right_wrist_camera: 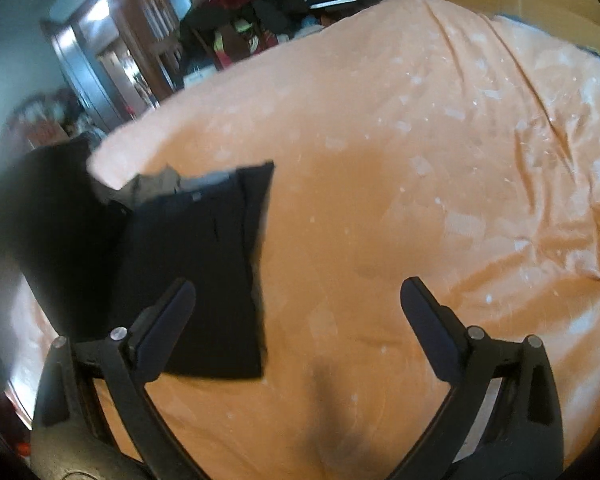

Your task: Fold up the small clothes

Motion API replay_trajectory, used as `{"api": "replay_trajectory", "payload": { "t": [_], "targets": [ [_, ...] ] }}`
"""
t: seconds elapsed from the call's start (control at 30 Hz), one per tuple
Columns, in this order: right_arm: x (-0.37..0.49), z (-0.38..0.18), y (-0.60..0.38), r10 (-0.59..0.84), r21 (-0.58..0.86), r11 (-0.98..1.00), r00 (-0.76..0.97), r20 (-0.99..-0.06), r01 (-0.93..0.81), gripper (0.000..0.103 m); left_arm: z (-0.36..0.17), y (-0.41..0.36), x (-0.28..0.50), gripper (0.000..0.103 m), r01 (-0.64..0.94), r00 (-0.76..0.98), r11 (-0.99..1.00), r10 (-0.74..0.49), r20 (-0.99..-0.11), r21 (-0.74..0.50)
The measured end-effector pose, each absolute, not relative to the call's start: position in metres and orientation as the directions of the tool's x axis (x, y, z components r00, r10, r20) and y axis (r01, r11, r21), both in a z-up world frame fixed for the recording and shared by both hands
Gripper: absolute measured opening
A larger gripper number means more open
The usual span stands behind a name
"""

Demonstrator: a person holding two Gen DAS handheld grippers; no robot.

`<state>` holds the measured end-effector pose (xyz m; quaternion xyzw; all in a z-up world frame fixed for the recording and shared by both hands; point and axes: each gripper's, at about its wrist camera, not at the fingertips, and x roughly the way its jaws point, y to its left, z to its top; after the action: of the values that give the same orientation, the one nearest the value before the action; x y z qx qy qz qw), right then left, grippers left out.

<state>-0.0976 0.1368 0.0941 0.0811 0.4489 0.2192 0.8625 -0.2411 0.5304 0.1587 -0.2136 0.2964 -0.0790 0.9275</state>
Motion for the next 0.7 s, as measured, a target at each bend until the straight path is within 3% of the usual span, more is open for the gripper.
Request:
{"api": "replay_trajectory", "payload": {
  "t": [0.1, 0.2, 0.27, 0.43, 0.53, 0.63, 0.7],
  "targets": [
    [-0.087, 0.088, 0.13, 0.465, 0.367, 0.885, 0.49, -0.737, -0.287, 0.1, 0.13, 0.444, -0.216, 0.008, 0.21, 0.717, 0.905, -0.399, -0.571, -0.369],
    [-0.082, 0.08, 0.121, 0.503, 0.419, 0.864, 0.458, -0.732, -0.279, 0.1, 0.049, 0.419, -0.192, 0.007, 0.159, 0.552, 0.9, -0.422, -0.719, -0.406],
    [-0.081, 0.078, 0.119, 0.522, 0.439, 0.853, 0.445, -0.727, -0.283, 0.1, 0.019, 0.41, -0.194, 0.007, 0.16, 0.493, 0.905, -0.418, -0.763, -0.393],
    [-0.063, 0.076, 0.126, 0.637, 0.563, 0.771, 0.39, -0.665, -0.298, 0.1, 0.032, 0.409, -0.192, 0.008, 0.184, 0.504, 0.908, -0.415, -0.757, -0.375],
    [-0.05, 0.063, 0.145, 0.782, 0.728, 0.624, 0.242, -0.575, -0.284, 0.099, 0.048, 0.42, -0.208, 0.009, 0.176, 0.536, 0.894, -0.438, -0.722, -0.411],
    [-0.04, 0.039, 0.173, 0.817, 0.787, 0.575, 0.1, -0.568, -0.222, 0.095, 0.066, 0.426, -0.225, 0.022, 0.186, 0.561, 0.891, -0.442, -0.699, -0.414],
    [-0.039, 0.033, 0.189, 0.826, 0.803, 0.56, 0.057, -0.561, -0.207, 0.095, 0.076, 0.432, -0.236, 0.025, 0.185, 0.576, 0.89, -0.442, -0.688, -0.417]
  ]
}}
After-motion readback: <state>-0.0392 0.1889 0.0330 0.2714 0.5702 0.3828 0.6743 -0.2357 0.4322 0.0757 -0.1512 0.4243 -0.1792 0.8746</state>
